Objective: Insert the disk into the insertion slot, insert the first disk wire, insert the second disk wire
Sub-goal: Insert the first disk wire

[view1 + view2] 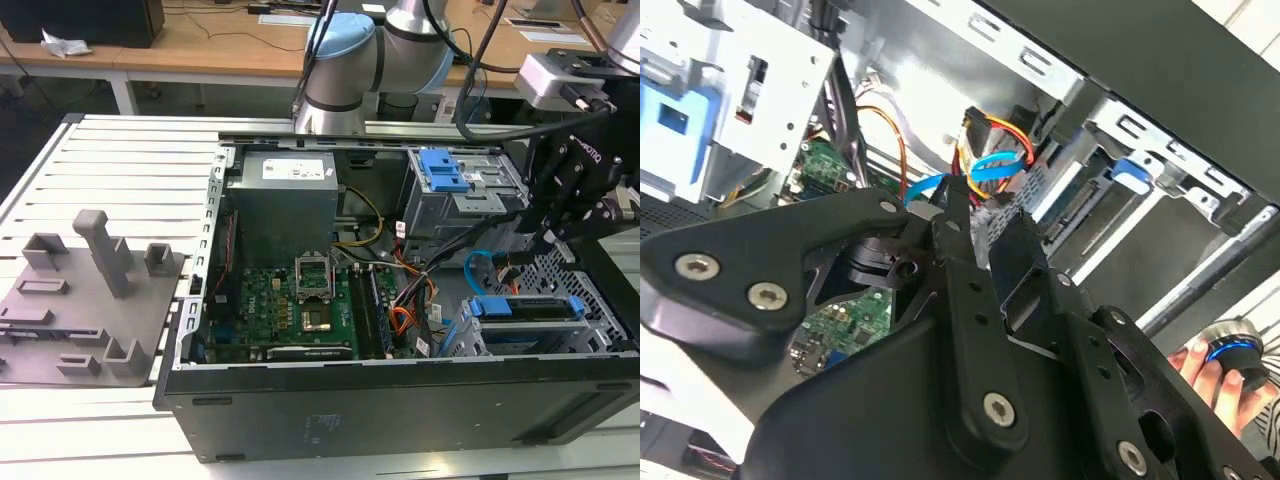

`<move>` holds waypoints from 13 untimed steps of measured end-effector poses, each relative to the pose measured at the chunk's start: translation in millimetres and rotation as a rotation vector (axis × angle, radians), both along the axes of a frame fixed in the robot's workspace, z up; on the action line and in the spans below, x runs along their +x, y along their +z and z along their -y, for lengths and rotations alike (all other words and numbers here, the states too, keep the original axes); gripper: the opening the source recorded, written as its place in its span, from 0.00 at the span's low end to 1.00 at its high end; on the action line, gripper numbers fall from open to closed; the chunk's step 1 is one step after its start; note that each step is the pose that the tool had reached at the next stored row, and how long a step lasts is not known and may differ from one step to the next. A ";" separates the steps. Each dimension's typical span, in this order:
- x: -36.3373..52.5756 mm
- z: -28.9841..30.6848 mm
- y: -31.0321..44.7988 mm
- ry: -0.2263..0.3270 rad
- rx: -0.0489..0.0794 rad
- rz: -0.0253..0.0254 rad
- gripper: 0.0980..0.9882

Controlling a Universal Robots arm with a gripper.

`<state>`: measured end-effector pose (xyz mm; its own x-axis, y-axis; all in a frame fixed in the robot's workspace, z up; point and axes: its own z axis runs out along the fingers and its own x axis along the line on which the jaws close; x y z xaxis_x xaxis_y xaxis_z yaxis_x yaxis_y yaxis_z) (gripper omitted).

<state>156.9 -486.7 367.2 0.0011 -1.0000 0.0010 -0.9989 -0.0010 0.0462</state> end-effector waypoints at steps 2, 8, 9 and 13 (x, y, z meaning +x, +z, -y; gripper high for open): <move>0.0 -4.4 -0.1 0.000 0.000 0.0000 0.30; 0.0 -16.0 -0.4 0.000 0.000 0.0000 0.30; -0.3 -16.1 -0.5 0.000 -0.010 0.0001 0.30; -5.3 -16.0 -1.5 -0.001 -0.075 0.0017 0.30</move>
<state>151.5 -470.7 365.7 0.0001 -0.9971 0.0763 -0.9990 0.0034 0.0445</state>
